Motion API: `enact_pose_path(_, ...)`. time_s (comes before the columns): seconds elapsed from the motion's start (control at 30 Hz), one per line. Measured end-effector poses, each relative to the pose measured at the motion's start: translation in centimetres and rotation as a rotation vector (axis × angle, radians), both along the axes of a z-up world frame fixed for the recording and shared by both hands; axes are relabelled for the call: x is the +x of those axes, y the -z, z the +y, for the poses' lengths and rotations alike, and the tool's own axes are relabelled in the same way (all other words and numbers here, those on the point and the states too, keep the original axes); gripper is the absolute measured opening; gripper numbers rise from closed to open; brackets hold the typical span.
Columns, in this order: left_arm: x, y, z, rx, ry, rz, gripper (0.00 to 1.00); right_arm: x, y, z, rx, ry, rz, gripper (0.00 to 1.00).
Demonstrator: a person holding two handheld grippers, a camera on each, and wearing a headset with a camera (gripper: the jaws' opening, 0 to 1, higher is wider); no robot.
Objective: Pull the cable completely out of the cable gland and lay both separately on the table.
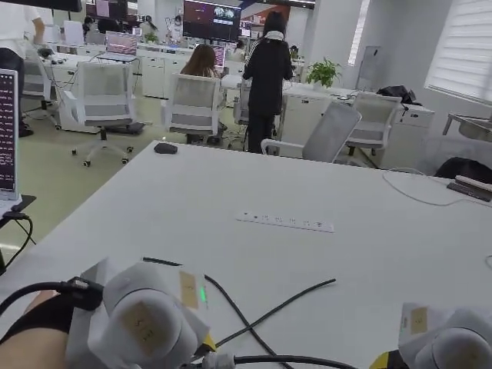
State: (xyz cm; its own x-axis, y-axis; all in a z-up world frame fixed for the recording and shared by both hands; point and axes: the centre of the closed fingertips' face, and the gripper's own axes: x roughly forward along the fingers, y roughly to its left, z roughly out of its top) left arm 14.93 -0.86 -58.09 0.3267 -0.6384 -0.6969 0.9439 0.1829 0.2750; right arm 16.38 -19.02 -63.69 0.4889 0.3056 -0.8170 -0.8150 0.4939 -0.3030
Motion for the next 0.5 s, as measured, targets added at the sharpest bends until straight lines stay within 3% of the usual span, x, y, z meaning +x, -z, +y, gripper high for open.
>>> enact_pose_path(0.23, 0.1, -0.2, 0.2, -0.002, -0.010, 0.000, 0.16, -0.4, 2.0, -1.9, -0.052, 0.033, 0.049, 0.04)
enact_pose_path(0.3, 0.1, -0.3, 0.2, 0.003, -0.011, -0.003, 0.16, -1.1, 2.0, -1.4, -0.035, 0.022, 0.083, 0.05)
enact_pose_path(0.37, 0.1, -0.3, 0.1, 0.005, -0.012, -0.005, 0.16, -1.8, 1.9, -1.0, -0.017, 0.019, 0.132, 0.14)
enact_pose_path(0.43, 0.0, -0.3, -0.1, 0.010, -0.007, -0.003, 0.16, -2.2, 1.3, 0.2, 0.006, 0.003, 0.141, 0.24)
enact_pose_path(0.5, -0.1, -0.2, -0.4, 0.014, -0.001, -0.005, 0.16, -2.4, 0.2, 2.0, 0.046, -0.030, 0.138, 0.24)
